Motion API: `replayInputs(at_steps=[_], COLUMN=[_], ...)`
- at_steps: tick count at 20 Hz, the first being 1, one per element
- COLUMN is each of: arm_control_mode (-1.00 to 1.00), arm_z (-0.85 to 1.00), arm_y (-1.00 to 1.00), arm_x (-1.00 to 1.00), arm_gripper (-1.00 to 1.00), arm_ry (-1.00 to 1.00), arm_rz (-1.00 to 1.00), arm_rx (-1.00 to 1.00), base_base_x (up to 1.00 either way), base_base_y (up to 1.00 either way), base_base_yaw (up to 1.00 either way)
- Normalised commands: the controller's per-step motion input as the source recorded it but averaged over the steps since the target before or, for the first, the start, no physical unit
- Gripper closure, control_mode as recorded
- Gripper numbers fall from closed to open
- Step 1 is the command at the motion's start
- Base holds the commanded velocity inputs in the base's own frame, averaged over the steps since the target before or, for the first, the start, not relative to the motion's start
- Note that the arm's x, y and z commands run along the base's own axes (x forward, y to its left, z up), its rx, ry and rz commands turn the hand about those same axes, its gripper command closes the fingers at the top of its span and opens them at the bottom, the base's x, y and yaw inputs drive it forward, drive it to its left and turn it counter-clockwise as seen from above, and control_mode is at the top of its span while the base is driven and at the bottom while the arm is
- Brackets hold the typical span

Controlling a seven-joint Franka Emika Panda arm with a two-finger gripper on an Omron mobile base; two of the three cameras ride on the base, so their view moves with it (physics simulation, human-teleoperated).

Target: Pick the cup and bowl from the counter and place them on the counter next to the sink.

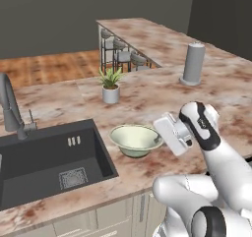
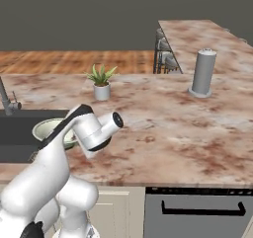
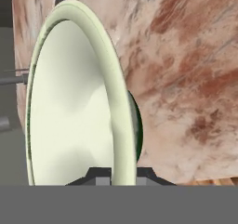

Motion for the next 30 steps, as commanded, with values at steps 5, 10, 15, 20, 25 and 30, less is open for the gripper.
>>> replayInputs(at_steps=[5, 10, 15, 20, 25, 30], arm_control_mode=[-1.0, -1.0, -1.0, -1.0, -1.0, -1.0], arm_z=[-0.06, -0.1, -0.18, -0.23, -0.22, 0.0], arm_y=[0.0, 0.0, 0.0, 0.0, 0.0, 0.0], arm_x=[0.43, 0.25, 0.2, 0.16, 0.03, 0.0], arm_gripper=[1.0, 1.0, 1.0, 1.0, 1.0, 1.0], arm_ry=[0.09, -0.02, -0.14, -0.18, -0.13, -0.01], arm_rz=[0.0, 0.0, 0.0, 0.0, -0.01, -0.01], arm_rx=[-0.02, -0.04, -0.05, -0.08, -0.08, -0.03], base_base_x=[0.0, 0.0, 0.0, 0.0, 0.0, 0.0], base_base_y=[0.0, 0.0, 0.0, 0.0, 0.0, 0.0], base_base_yaw=[0.0, 0.0, 0.0, 0.0, 0.0, 0.0])
